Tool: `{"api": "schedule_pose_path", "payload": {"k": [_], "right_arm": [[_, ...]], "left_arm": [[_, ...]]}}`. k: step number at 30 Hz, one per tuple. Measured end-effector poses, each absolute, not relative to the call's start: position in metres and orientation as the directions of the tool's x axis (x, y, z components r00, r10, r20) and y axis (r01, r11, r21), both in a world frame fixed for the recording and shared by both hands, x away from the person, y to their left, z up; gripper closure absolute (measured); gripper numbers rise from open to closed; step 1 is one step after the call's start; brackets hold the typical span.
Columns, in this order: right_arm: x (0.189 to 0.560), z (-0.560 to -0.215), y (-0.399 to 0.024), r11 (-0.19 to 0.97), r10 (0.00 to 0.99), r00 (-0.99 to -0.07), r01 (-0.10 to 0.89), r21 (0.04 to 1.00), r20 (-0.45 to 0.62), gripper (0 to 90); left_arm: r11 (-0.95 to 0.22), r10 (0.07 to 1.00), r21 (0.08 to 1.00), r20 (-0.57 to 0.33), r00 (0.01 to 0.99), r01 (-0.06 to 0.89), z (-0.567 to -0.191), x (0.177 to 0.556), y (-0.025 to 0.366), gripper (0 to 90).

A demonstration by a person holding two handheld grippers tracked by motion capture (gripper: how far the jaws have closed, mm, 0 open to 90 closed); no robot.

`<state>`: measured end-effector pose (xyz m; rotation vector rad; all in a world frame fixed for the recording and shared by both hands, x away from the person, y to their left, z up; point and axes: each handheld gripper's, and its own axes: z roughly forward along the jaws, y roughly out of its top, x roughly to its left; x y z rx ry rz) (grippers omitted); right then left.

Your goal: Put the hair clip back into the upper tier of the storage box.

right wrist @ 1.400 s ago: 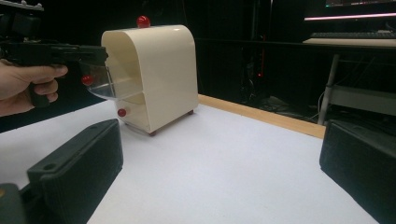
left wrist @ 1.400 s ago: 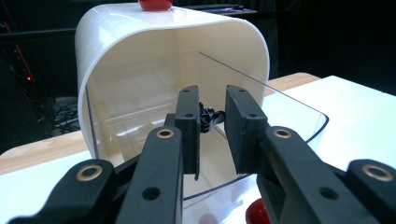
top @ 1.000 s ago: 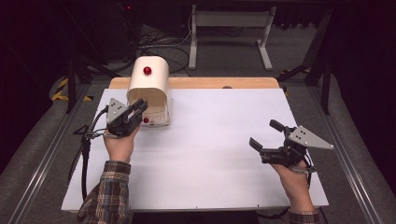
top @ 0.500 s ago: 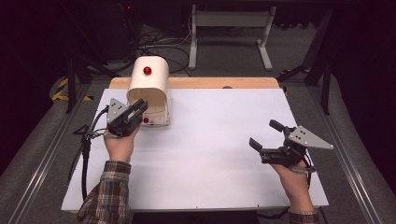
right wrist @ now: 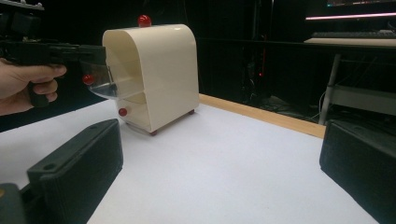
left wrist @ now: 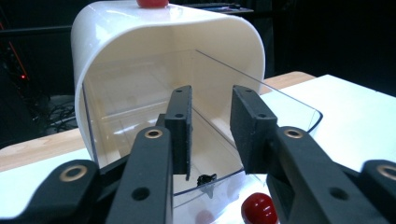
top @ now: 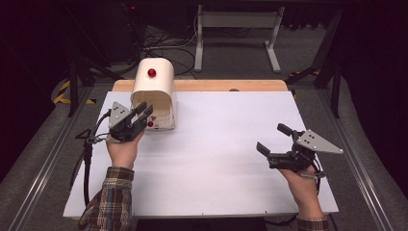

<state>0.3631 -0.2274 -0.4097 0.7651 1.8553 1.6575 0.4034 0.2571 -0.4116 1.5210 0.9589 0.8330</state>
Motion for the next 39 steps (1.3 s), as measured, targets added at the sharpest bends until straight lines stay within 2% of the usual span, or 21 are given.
{"api": "schedule_pose_path", "payload": {"k": [6,17,22,39], "right_arm": [[0.363,-0.41,-0.228,0.084,0.717,-0.697,0.062,0.995,-0.017,0.1],[0.362,-0.409,-0.228,0.081,0.718,-0.696,0.065,0.995,-0.013,0.1],[0.362,-0.409,-0.228,0.081,0.719,-0.695,0.065,0.995,-0.013,0.1],[0.362,-0.409,-0.228,0.076,0.721,-0.693,0.062,0.995,-0.012,0.1]], "left_arm": [[-0.071,0.903,0.99,0.011,0.429,0.124,-0.41,0.4,0.258,67.1],[-0.053,0.906,0.994,0.009,0.423,0.094,-0.408,0.394,0.261,57.6],[-0.05,0.907,0.995,0.008,0.42,0.088,-0.406,0.391,0.262,49.6],[-0.036,0.909,0.996,0.0,0.416,0.079,-0.403,0.383,0.264,38.8]]}}
